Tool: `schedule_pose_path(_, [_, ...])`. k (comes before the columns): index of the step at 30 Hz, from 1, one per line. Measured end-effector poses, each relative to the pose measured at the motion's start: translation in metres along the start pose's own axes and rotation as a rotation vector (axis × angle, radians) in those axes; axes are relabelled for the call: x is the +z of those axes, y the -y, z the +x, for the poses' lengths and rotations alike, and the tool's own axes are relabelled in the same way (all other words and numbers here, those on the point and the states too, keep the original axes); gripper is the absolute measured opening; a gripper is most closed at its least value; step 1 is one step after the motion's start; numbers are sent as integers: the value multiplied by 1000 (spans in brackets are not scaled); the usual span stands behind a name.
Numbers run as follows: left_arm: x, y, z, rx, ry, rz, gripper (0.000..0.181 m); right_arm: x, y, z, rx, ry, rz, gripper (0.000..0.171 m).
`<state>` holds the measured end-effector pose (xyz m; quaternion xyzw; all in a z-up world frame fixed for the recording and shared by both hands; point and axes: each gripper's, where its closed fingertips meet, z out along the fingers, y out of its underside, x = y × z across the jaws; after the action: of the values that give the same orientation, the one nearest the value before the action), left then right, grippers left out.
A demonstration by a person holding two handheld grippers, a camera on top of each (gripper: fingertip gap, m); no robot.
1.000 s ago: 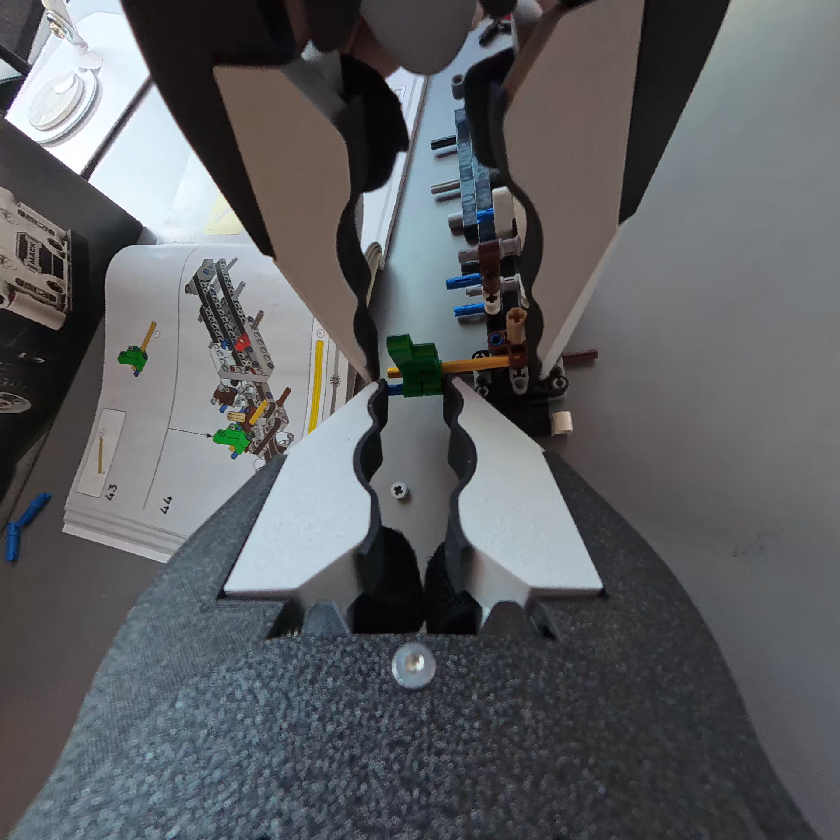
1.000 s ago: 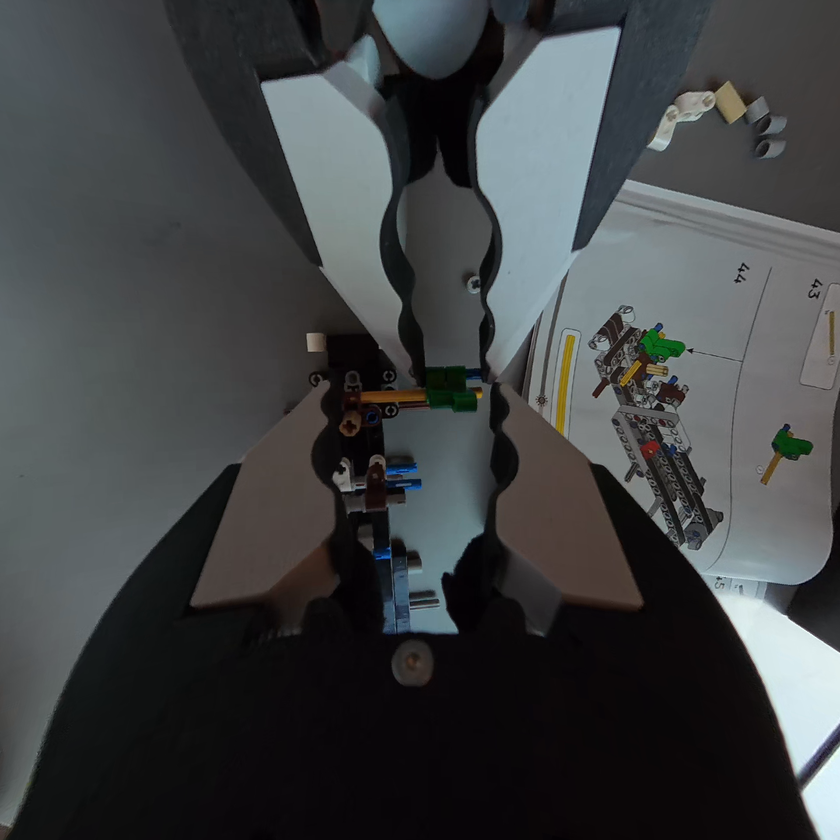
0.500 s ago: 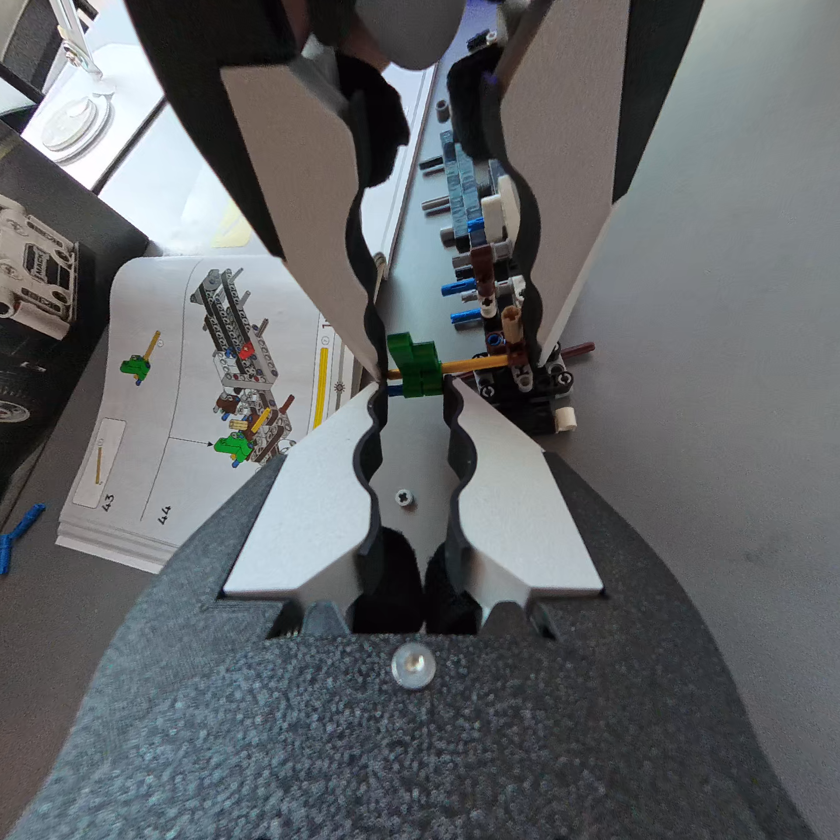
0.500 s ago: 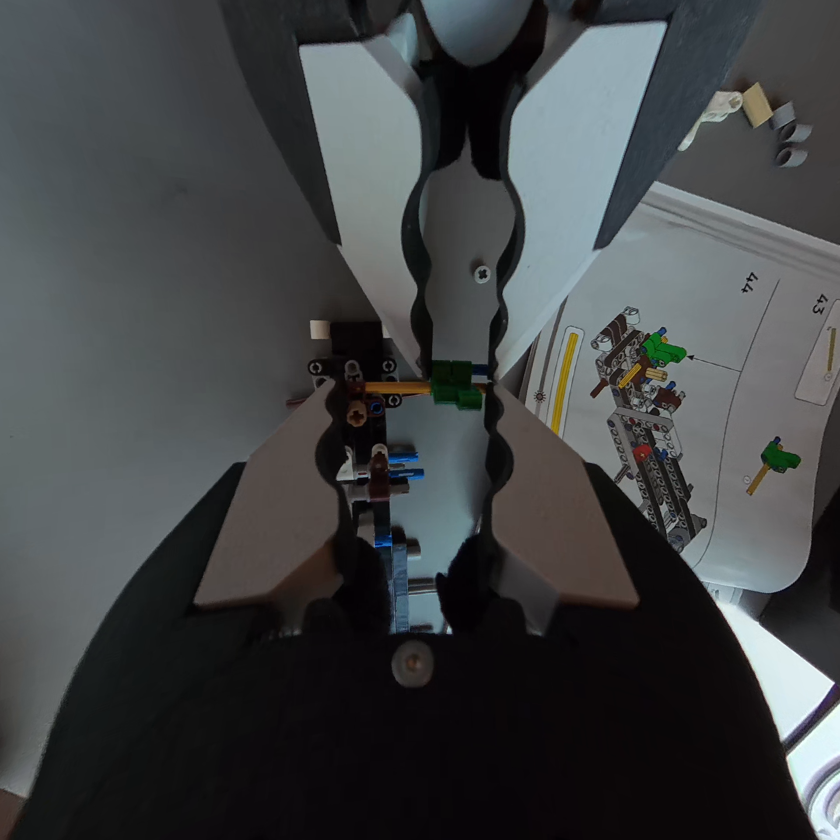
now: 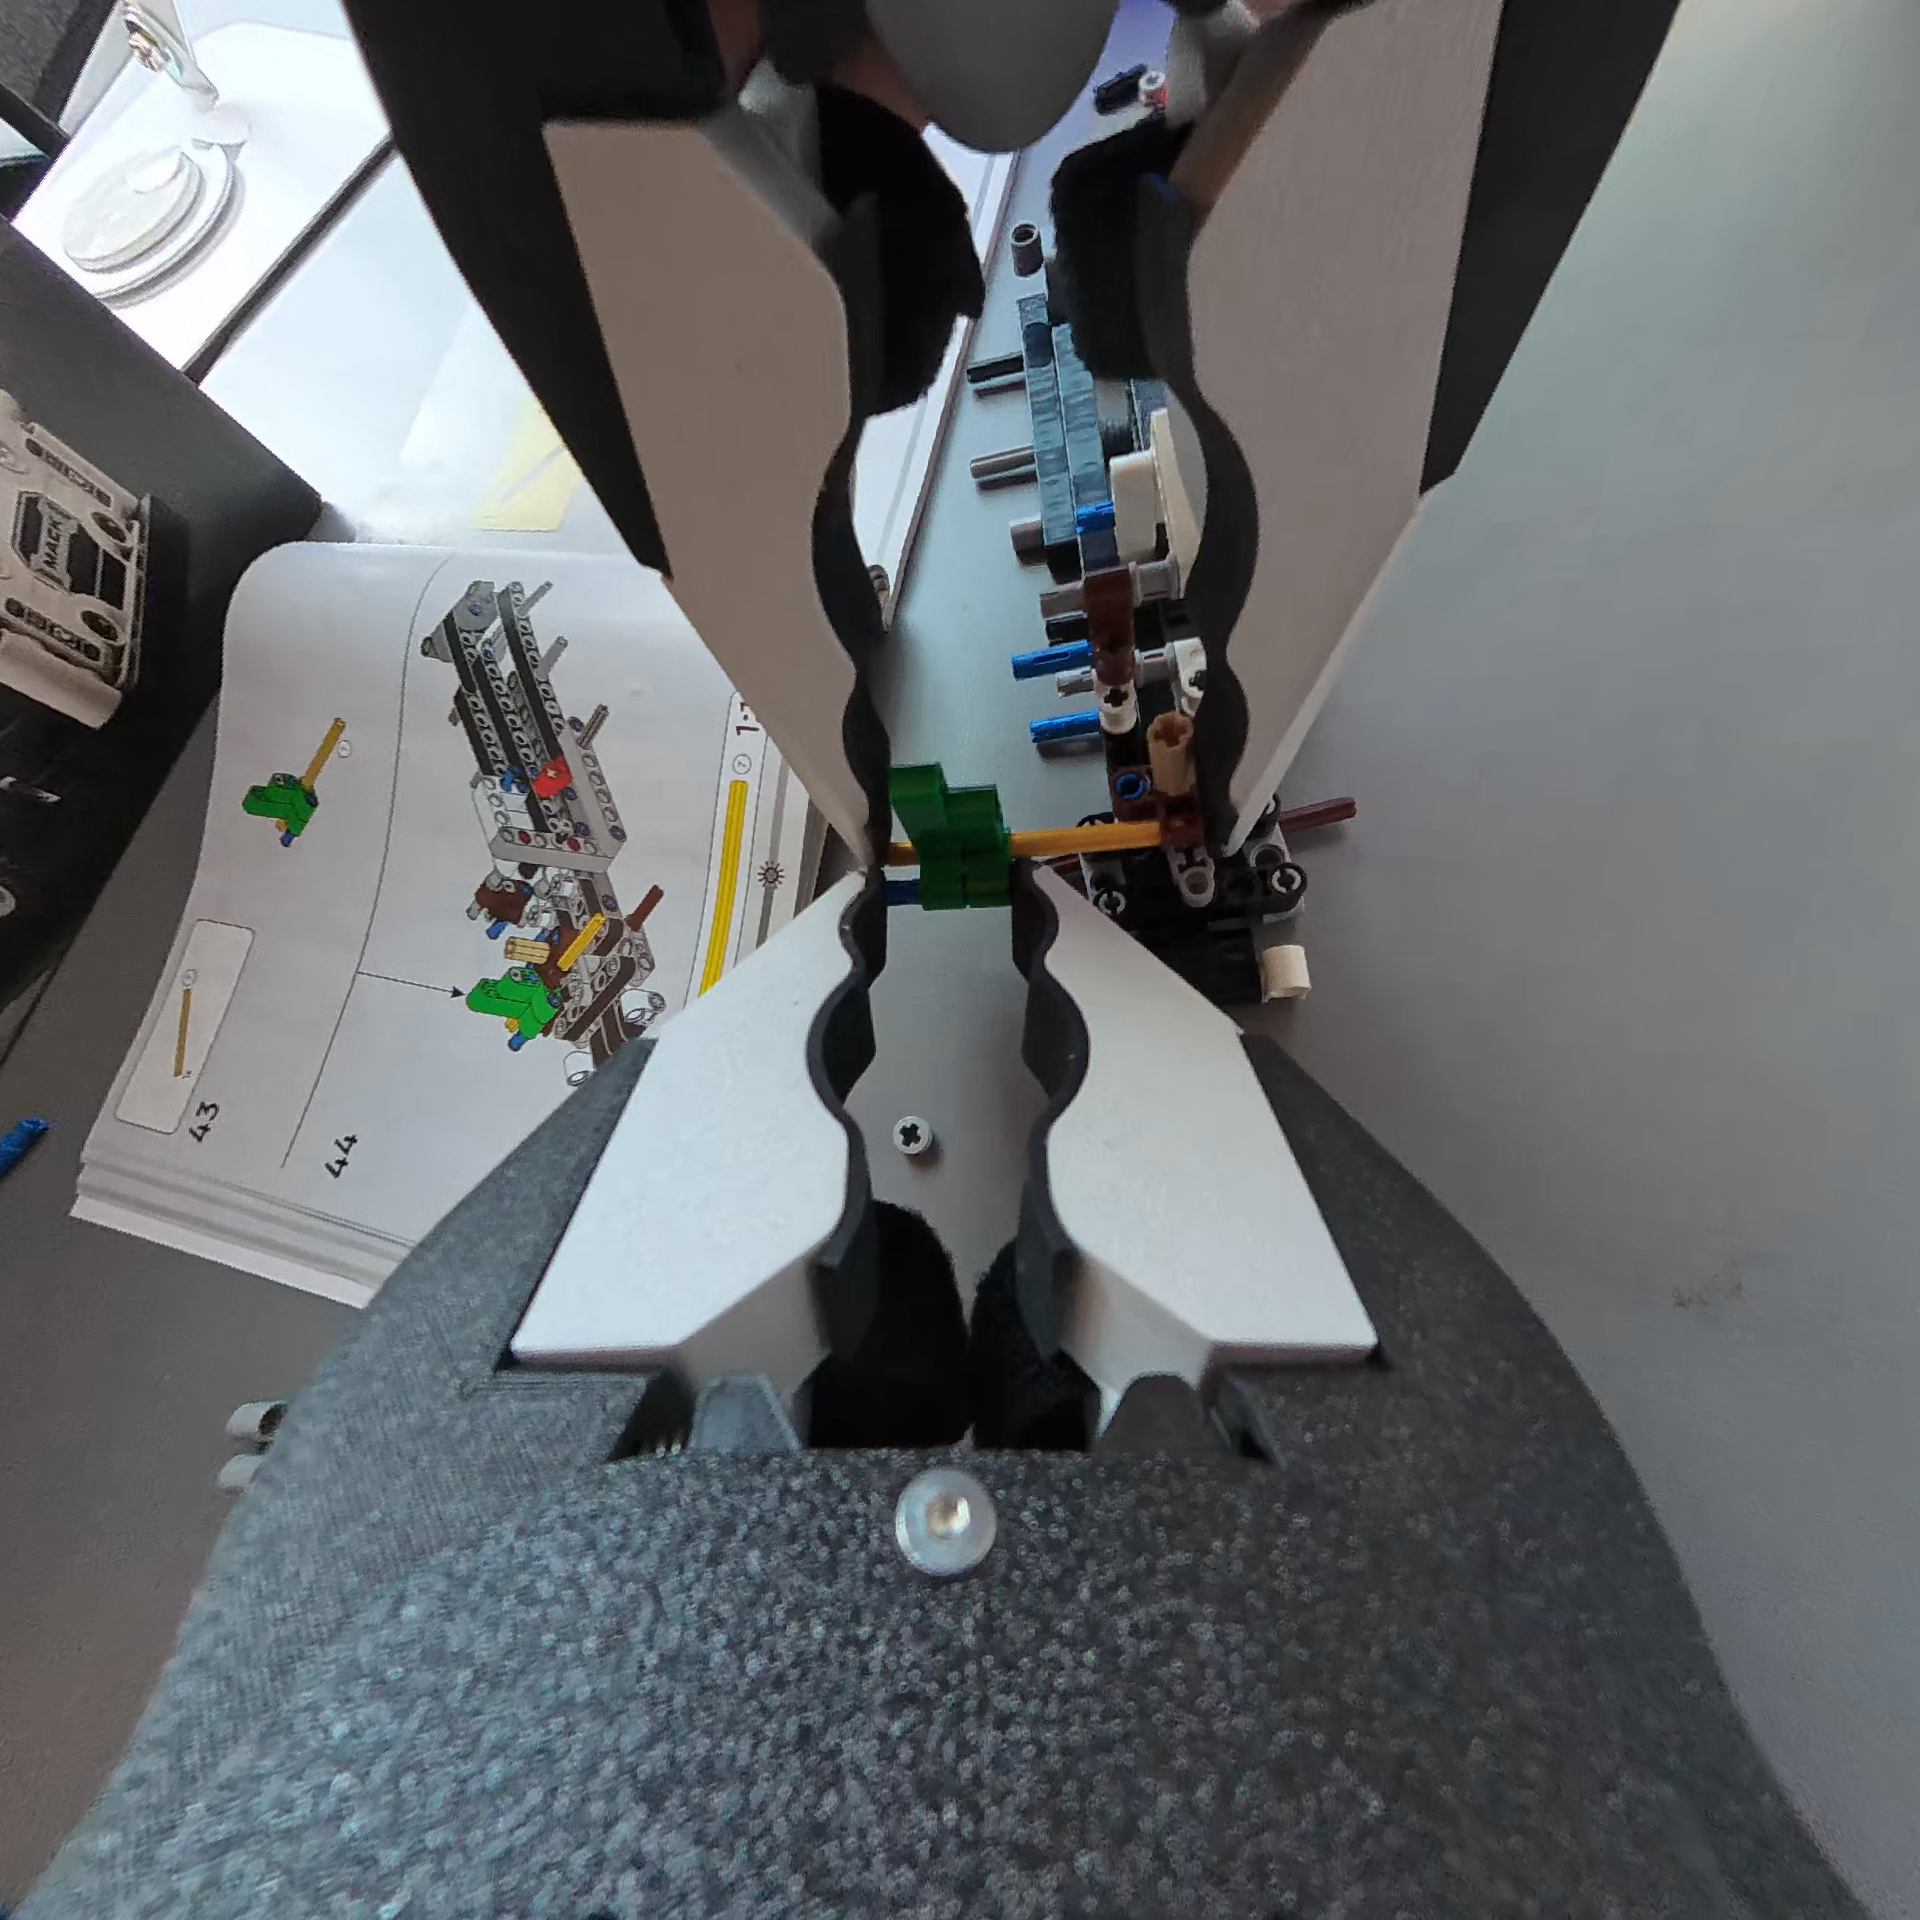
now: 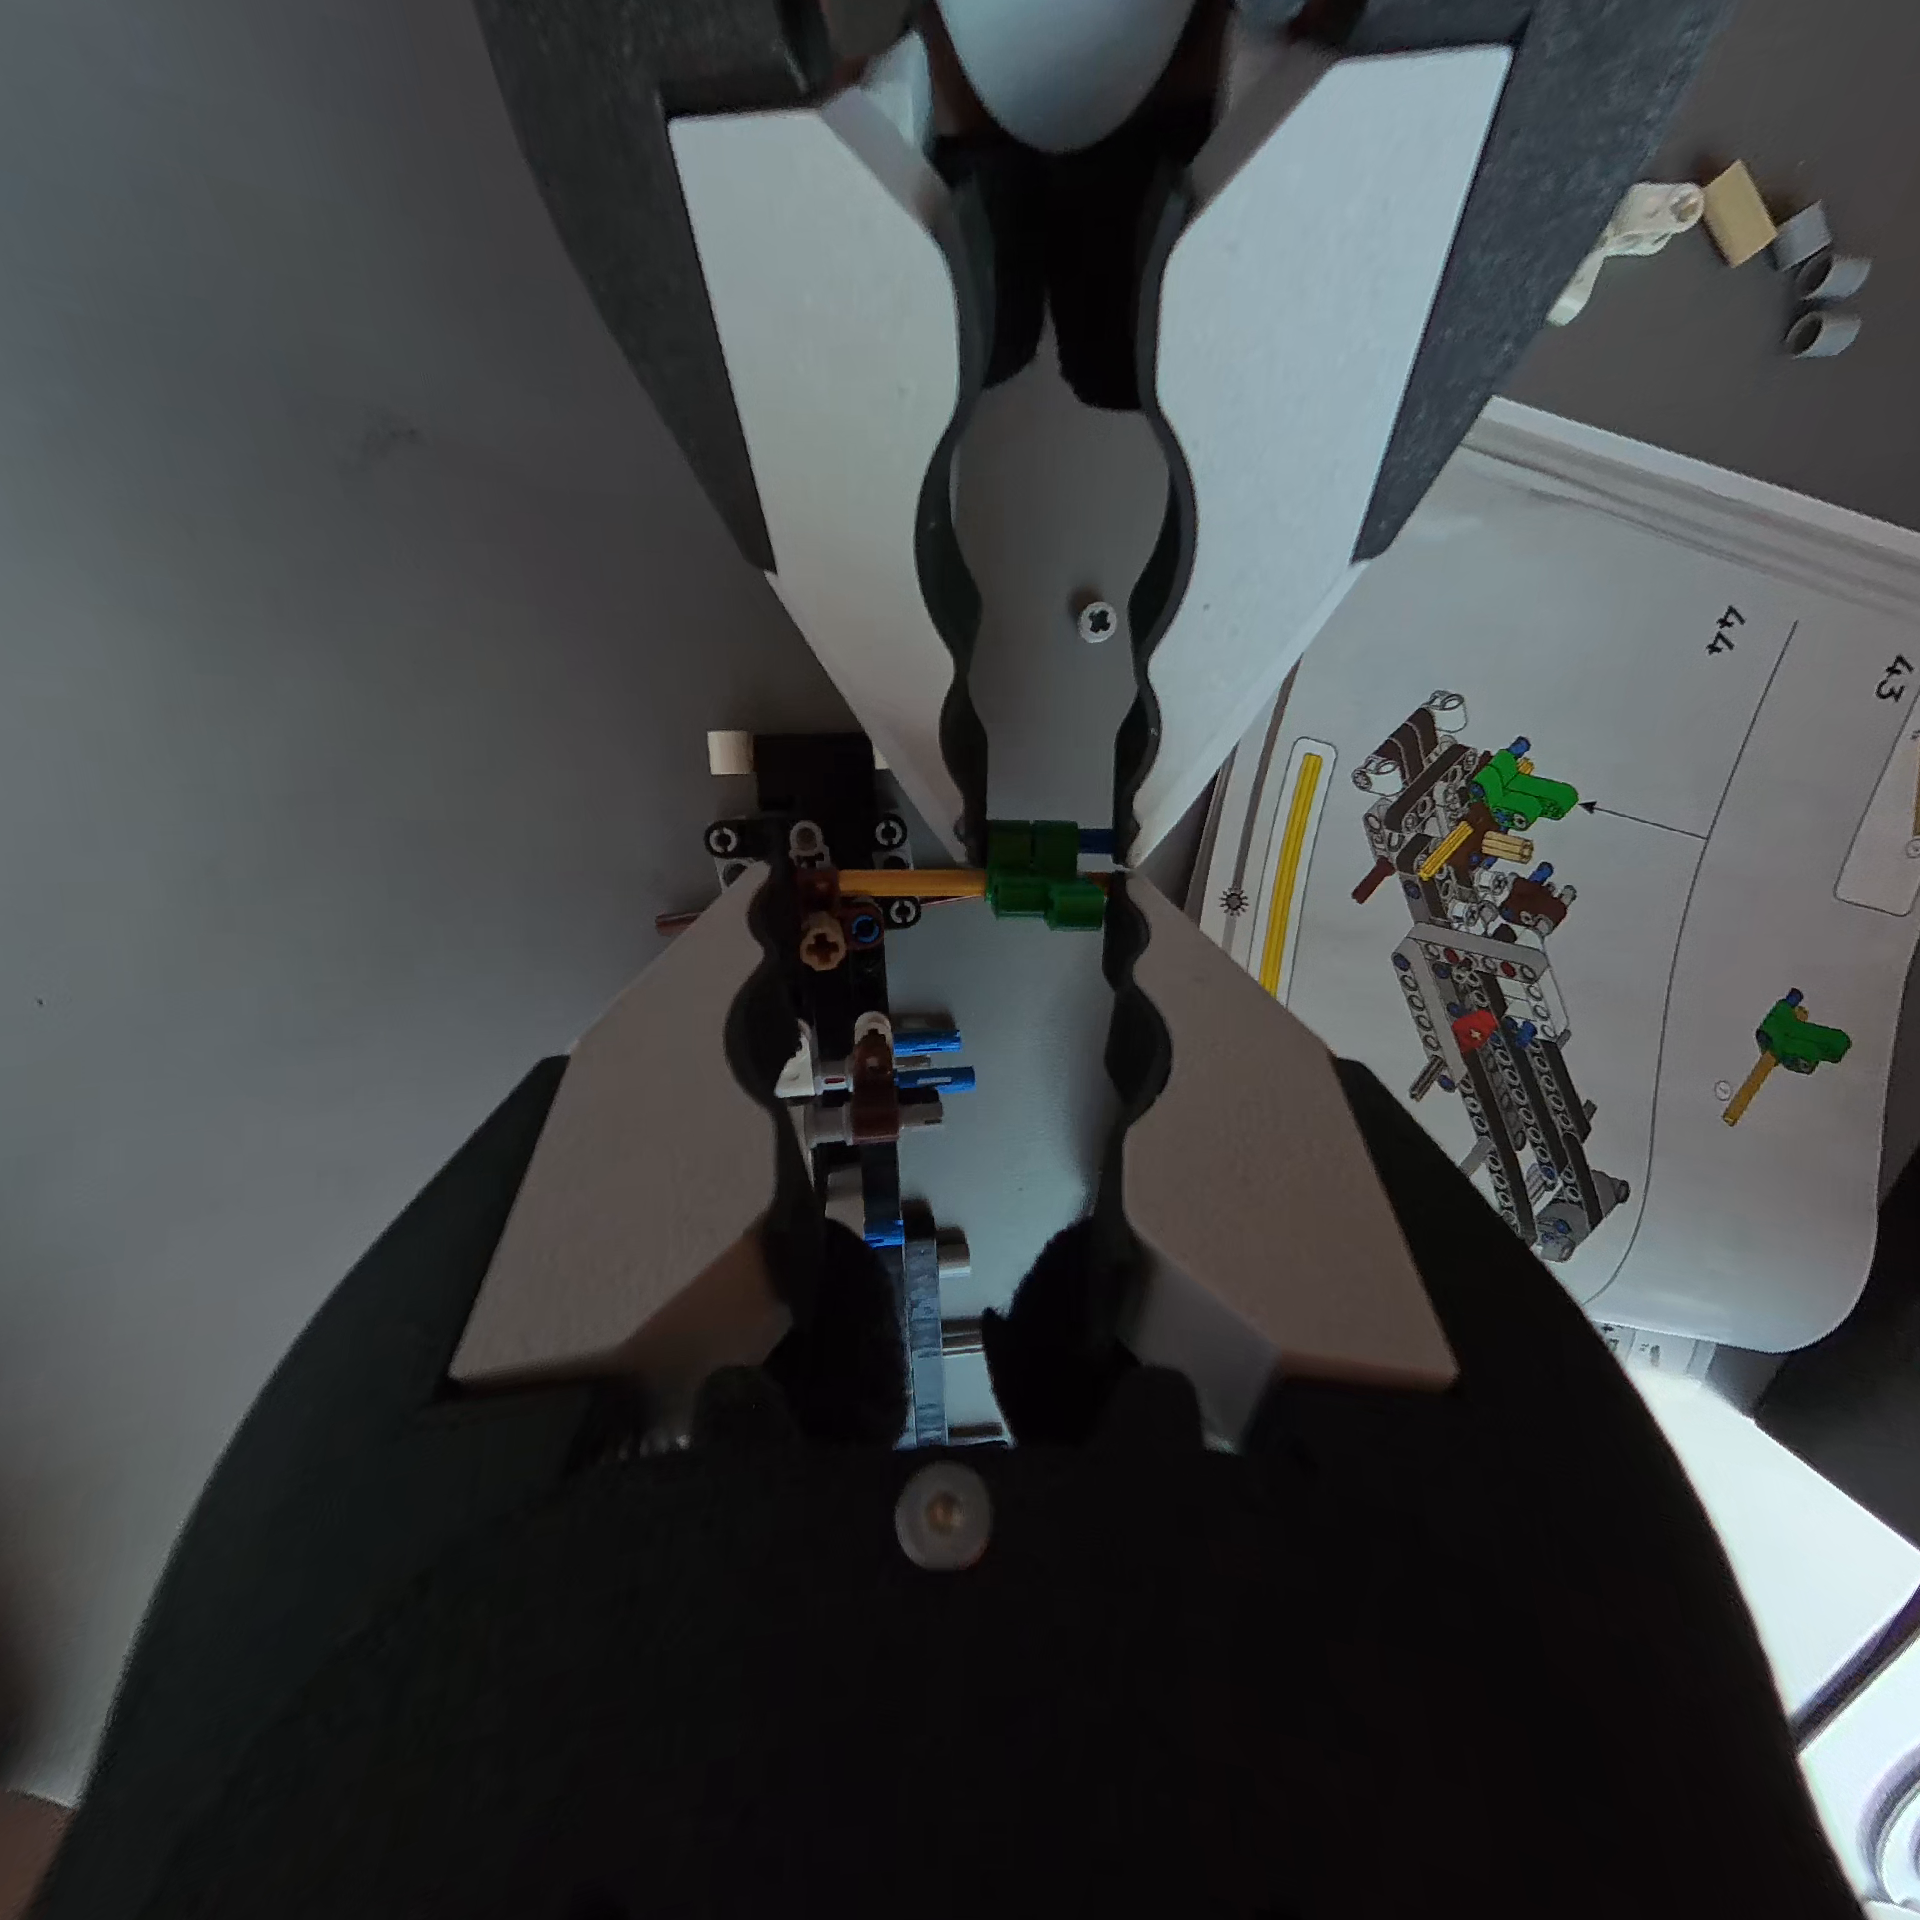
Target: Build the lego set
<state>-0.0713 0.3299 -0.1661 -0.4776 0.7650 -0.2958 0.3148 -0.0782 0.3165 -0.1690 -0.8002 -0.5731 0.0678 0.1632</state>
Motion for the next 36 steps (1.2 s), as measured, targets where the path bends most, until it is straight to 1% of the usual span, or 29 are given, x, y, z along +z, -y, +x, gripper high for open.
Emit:
schedule_pose_path(2, [0,0,1,-1,-1,-1,23,0,0,0,-6,-1,-1,57])
schedule_pose_path(3, [0,0,2,1,-6,0,23,0,0,0,-5,-4,-2,54])
schedule_pose_path(9, [0,0,1,3,3,-6,22,0,0,0,-17,-6,-3,54])
schedule_pose_path(15, [0,0,1,30,0,0,23,-2,1,0,22,-28,45,56])
schedule_pose_path(17, [0,0,1,38,6,-3,23,-6,0,-5,27,-19,49,67])
schedule_pose_path(20, [-1,0,0,41,8,-8,23,-3,-3,-11,53,-11,40,73])
schedule_pose_path(24, [-1,0,0,51,13,-9,23,4,-7,-5,45,-34,37,71])
schedule_pose_path(26, [-1,0,0,44,11,-9,23,5,-4,-5,43,-27,53,64])
schedule_pose_path(28, [0,-1,0,33,5,-7,23,6,-5,-4,42,-30,51,61])
schedule_pose_path(32, [0,-1,0,32,14,-9,22,6,-5,-4,49,-15,66,60])
schedule_pose_path(36, [-1,-1,-2,34,27,-13,23,6,-5,-3,37,-36,67,59])
